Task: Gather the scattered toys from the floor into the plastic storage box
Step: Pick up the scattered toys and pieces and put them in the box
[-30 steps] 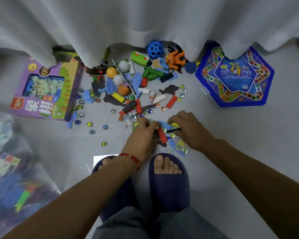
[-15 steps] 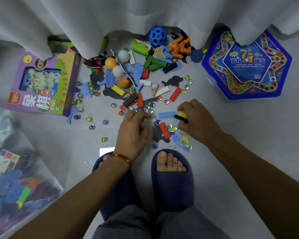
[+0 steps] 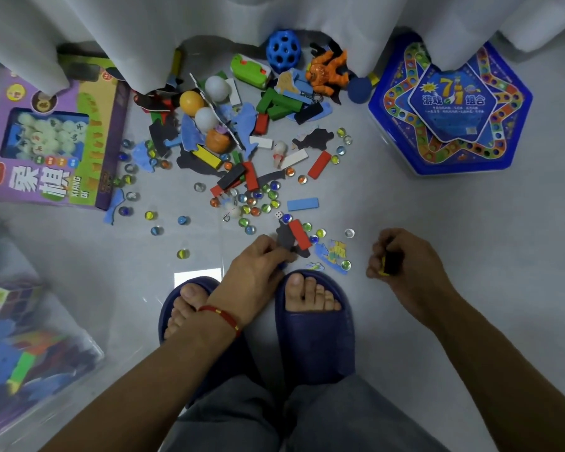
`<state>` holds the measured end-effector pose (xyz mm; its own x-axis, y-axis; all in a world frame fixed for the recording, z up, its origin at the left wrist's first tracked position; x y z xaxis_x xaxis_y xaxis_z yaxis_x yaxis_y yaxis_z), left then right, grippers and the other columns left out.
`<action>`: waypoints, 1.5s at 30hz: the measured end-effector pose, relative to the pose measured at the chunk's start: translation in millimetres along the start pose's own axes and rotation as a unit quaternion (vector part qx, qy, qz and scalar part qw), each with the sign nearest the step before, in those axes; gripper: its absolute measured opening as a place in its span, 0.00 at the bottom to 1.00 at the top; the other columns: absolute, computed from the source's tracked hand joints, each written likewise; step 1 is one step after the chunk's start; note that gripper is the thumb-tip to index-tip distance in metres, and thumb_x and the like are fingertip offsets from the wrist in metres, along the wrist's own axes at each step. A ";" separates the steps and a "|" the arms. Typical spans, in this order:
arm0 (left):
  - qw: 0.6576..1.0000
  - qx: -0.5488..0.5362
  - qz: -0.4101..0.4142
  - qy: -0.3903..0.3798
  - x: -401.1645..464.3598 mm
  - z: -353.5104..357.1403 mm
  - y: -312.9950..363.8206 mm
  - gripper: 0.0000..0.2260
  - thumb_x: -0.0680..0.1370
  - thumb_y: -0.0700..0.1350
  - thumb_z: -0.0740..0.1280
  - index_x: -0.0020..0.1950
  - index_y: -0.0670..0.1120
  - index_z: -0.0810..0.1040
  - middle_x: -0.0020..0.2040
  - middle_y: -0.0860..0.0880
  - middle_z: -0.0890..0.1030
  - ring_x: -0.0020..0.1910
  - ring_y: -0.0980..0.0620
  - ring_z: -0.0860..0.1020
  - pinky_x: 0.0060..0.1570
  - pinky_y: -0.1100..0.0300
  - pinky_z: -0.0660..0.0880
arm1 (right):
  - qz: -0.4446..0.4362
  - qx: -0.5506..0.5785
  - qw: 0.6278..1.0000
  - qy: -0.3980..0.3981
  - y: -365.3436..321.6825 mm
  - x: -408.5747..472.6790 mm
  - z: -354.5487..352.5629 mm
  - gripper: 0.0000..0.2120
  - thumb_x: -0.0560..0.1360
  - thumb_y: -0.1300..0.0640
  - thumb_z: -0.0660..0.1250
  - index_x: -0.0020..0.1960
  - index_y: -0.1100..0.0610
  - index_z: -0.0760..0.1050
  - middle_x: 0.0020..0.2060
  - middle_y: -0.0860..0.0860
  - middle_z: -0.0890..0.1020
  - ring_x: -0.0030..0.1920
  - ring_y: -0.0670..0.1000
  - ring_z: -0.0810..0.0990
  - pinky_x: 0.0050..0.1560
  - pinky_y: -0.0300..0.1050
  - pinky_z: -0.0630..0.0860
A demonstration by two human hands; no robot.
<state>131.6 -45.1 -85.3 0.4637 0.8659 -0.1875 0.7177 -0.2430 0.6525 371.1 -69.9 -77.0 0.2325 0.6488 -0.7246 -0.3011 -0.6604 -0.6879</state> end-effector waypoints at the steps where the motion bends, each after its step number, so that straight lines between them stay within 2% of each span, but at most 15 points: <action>1: 1.000 0.009 0.009 0.002 0.7 0.4 0.9 0.14 0.69 0.36 0.75 0.54 0.43 0.83 0.48 0.42 0.79 0.43 0.44 0.80 0.44 0.60 0.75 | -0.027 -0.067 0.997 0.015 5.0 -1.1 -1.3 0.08 0.77 0.66 0.55 0.43 0.60 0.71 0.34 0.56 0.72 0.28 0.52 0.69 0.31 0.47 0.71; 5: 0.998 0.057 0.035 0.007 2.5 2.5 2.2 0.10 0.67 0.35 0.76 0.48 0.40 0.83 0.42 0.42 0.80 0.36 0.42 0.80 0.35 0.53 0.80 | -0.168 -0.443 0.880 0.021 18.5 -5.6 12.6 0.03 0.83 0.52 0.59 0.54 0.51 0.68 0.32 0.49 0.78 0.30 0.46 0.75 0.31 0.36 0.71; 11: 0.997 -0.007 -0.056 0.045 -3.0 -9.8 -1.6 0.07 0.75 0.47 0.71 0.48 0.46 0.79 0.44 0.49 0.79 0.40 0.52 0.76 0.43 0.59 0.74 | -0.229 -0.506 0.831 0.030 36.3 -6.0 20.5 0.07 0.80 0.51 0.66 0.49 0.54 0.70 0.32 0.47 0.77 0.32 0.45 0.76 0.33 0.41 0.72; 14: 0.997 -0.030 -0.061 0.045 0.9 -13.2 7.7 0.05 0.76 0.46 0.70 0.48 0.47 0.76 0.41 0.53 0.79 0.38 0.55 0.75 0.39 0.69 0.69 | -0.191 -0.428 0.881 0.058 35.7 -7.7 16.0 0.04 0.79 0.55 0.66 0.47 0.54 0.74 0.34 0.47 0.80 0.32 0.43 0.78 0.33 0.36 0.73; 17: 0.997 -0.065 -0.038 0.015 8.2 -8.6 21.2 0.03 0.77 0.41 0.67 0.50 0.47 0.76 0.45 0.54 0.78 0.43 0.56 0.76 0.43 0.73 0.69 | -0.026 -0.107 0.992 0.063 39.5 -6.2 10.0 0.07 0.78 0.63 0.63 0.47 0.61 0.80 0.37 0.57 0.82 0.27 0.49 0.69 0.27 0.41 0.69; 19: 0.998 -0.058 -0.008 -0.011 13.1 -2.4 28.9 0.05 0.78 0.39 0.63 0.53 0.45 0.76 0.50 0.50 0.78 0.48 0.53 0.75 0.48 0.67 0.70 | 0.043 0.041 0.998 0.031 34.8 -10.0 12.7 0.08 0.76 0.65 0.62 0.43 0.65 0.79 0.37 0.59 0.80 0.27 0.49 0.65 0.24 0.40 0.62; 21: 0.999 -0.021 0.015 -0.023 17.3 3.6 32.6 0.07 0.79 0.39 0.61 0.55 0.42 0.76 0.53 0.46 0.76 0.48 0.49 0.75 0.47 0.67 0.66 | 0.057 0.061 0.997 0.002 28.0 -12.9 14.9 0.09 0.75 0.63 0.62 0.37 0.63 0.76 0.35 0.58 0.77 0.27 0.48 0.66 0.24 0.42 0.58; 23: 0.999 0.025 0.023 -0.036 19.7 9.0 32.9 0.09 0.81 0.42 0.59 0.59 0.41 0.74 0.54 0.44 0.76 0.47 0.46 0.76 0.45 0.65 0.66 | 0.012 -0.052 0.999 0.002 22.2 -13.8 15.7 0.12 0.77 0.58 0.62 0.37 0.61 0.76 0.32 0.55 0.74 0.27 0.49 0.66 0.26 0.42 0.57; 25: 0.995 0.072 0.016 -0.067 20.2 13.3 31.8 0.12 0.82 0.45 0.59 0.62 0.42 0.71 0.56 0.43 0.75 0.47 0.43 0.77 0.46 0.56 0.73 | -0.101 -0.279 0.955 0.021 15.8 -11.0 16.7 0.11 0.79 0.54 0.63 0.43 0.56 0.80 0.28 0.49 0.75 0.27 0.47 0.69 0.28 0.41 0.63; 27: 0.988 0.116 0.019 -0.100 20.9 15.5 32.3 0.15 0.82 0.48 0.60 0.67 0.44 0.69 0.58 0.44 0.74 0.48 0.41 0.78 0.46 0.49 0.76 | -0.225 -0.454 0.862 0.018 13.4 -9.9 23.7 0.08 0.81 0.49 0.62 0.55 0.49 0.78 0.28 0.45 0.75 0.29 0.45 0.74 0.33 0.39 0.69; 30: 0.982 0.147 0.036 -0.111 25.0 15.9 36.7 0.18 0.81 0.50 0.62 0.70 0.45 0.68 0.61 0.44 0.74 0.50 0.41 0.78 0.47 0.47 0.77 | -0.271 -0.535 0.800 -0.018 19.4 -8.3 34.2 0.19 0.80 0.44 0.62 0.69 0.46 0.69 0.32 0.41 0.74 0.32 0.43 0.74 0.37 0.42 0.70; 32: 0.977 0.176 0.051 -0.109 28.5 17.9 41.1 0.17 0.81 0.48 0.62 0.69 0.45 0.68 0.62 0.44 0.74 0.51 0.41 0.78 0.46 0.49 0.77 | -0.274 -0.577 0.769 -0.017 23.0 -4.5 37.7 0.25 0.79 0.42 0.64 0.73 0.47 0.65 0.44 0.44 0.80 0.41 0.47 0.80 0.42 0.45 0.75; 35: 0.968 0.216 0.066 -0.109 31.0 21.9 45.4 0.15 0.80 0.41 0.61 0.68 0.44 0.69 0.61 0.44 0.74 0.50 0.42 0.79 0.41 0.52 0.73 | -0.294 -0.603 0.742 -0.008 26.5 -1.9 39.8 0.24 0.78 0.42 0.65 0.70 0.50 0.66 0.51 0.49 0.82 0.47 0.53 0.82 0.44 0.50 0.79; 41: 0.964 0.223 0.083 -0.117 28.5 28.0 39.3 0.16 0.75 0.37 0.69 0.61 0.41 0.74 0.53 0.42 0.78 0.39 0.42 0.79 0.30 0.55 0.70 | -0.290 -0.599 0.745 -0.035 30.6 1.8 40.0 0.19 0.79 0.46 0.65 0.64 0.55 0.67 0.48 0.54 0.82 0.42 0.55 0.81 0.42 0.54 0.80; 45: 0.963 0.220 0.104 -0.117 30.6 29.1 33.9 0.10 0.75 0.39 0.72 0.53 0.39 0.77 0.45 0.40 0.79 0.31 0.42 0.78 0.23 0.55 0.74 | -0.295 -0.659 0.691 -0.024 34.6 2.1 41.2 0.19 0.79 0.51 0.63 0.67 0.59 0.66 0.41 0.56 0.81 0.34 0.55 0.79 0.35 0.50 0.78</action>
<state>185.3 -39.6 -90.3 0.6885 0.6688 -0.2805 0.7236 -0.6071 0.3283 323.1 -75.8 -100.6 -0.0842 0.9432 -0.3215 0.9451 -0.0267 -0.3256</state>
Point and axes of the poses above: each hand's wrist, its own x-axis towards the middle knuckle, its own z-axis out of the palm, y = z × x, the point moved 5 cm from there along x, towards the middle knuckle
